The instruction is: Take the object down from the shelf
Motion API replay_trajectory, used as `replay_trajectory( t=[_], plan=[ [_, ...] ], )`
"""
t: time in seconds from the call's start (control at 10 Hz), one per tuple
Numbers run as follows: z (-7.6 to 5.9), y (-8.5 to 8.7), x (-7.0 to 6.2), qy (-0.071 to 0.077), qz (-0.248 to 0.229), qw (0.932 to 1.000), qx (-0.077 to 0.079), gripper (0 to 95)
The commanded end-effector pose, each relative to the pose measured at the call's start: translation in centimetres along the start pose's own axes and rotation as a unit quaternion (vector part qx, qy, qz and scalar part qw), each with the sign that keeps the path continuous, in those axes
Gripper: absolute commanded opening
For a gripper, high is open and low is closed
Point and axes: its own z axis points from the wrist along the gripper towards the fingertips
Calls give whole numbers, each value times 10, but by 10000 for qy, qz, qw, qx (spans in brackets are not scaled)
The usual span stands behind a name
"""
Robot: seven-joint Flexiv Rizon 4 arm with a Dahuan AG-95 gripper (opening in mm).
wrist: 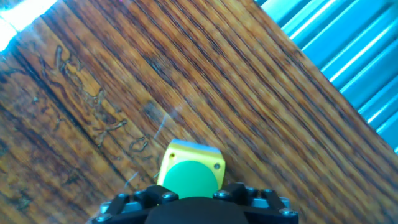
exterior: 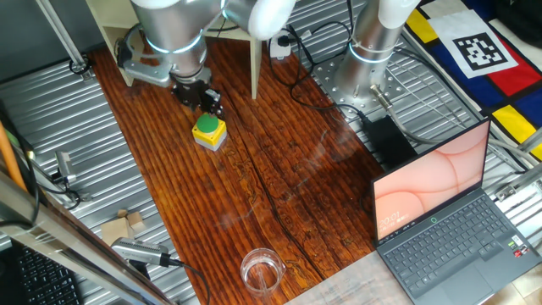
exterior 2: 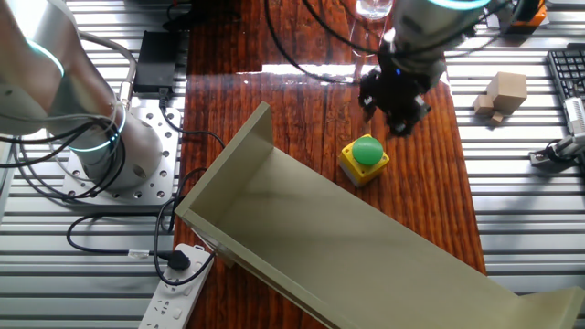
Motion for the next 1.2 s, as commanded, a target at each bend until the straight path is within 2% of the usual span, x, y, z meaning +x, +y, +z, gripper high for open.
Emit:
replay_trajectory(
  t=[0.1,0.3,0.6,0.8,1.2],
  plan=[
    [-29,13,12,-208,535,9983,-109,0],
    [-51,30,22,-200,587,9980,-112,0],
    [-71,41,36,-539,549,9969,-186,0],
    [-73,46,37,-400,204,9990,-47,0],
    [-76,51,40,-325,471,9983,73,0]
  ],
)
